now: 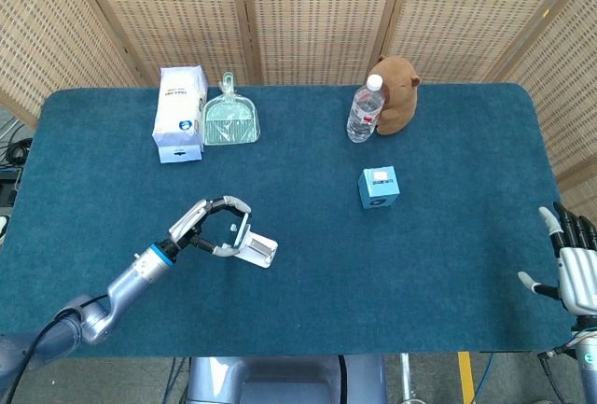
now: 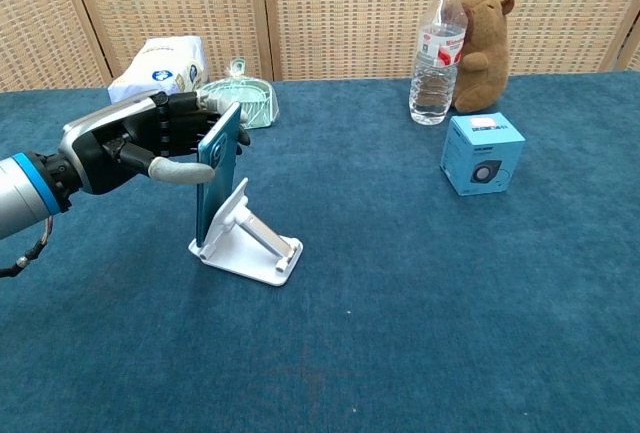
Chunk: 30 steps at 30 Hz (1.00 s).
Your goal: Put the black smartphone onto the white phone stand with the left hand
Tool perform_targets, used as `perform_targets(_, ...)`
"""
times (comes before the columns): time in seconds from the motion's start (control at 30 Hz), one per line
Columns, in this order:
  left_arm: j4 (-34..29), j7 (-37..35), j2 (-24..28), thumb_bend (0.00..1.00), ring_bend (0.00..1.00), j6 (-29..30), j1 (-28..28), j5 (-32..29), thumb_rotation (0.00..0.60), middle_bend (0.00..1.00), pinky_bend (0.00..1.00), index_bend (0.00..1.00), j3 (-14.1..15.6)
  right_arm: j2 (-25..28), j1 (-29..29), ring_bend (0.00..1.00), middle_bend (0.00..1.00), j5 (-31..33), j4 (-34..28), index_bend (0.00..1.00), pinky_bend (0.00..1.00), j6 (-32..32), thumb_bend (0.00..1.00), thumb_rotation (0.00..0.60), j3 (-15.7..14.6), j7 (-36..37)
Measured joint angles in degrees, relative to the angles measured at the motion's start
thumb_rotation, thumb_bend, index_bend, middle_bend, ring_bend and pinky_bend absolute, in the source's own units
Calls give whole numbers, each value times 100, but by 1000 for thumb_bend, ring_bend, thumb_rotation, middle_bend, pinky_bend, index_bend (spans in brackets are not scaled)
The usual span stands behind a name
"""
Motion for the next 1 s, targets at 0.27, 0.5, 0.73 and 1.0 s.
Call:
perform_targets(0.27,140,-134,-27,114,364,-70,10,-23,600,308,306,437,127,8,1,0,0,0,6,0,0,-12,2,600,-4,30)
perform_targets(0.5,178,-226,-43,33,7,-73,-7,7,600,0,142,48,210,3,4,0,0,-9,10,0,0,-16,2,600,-11,29)
perform_targets(0.73,259,-289,-33,0,0,163,107,-4,600,0,93,0,240,2,8,0,0,-7,17,0,0,-25,2,600,-12,34)
perform_targets(1.0,108,-190,257,0,0,812,289,105,600,0,70,0,278,22,-12,0,0,-68,-14,0,0,41,2,600,-25,60)
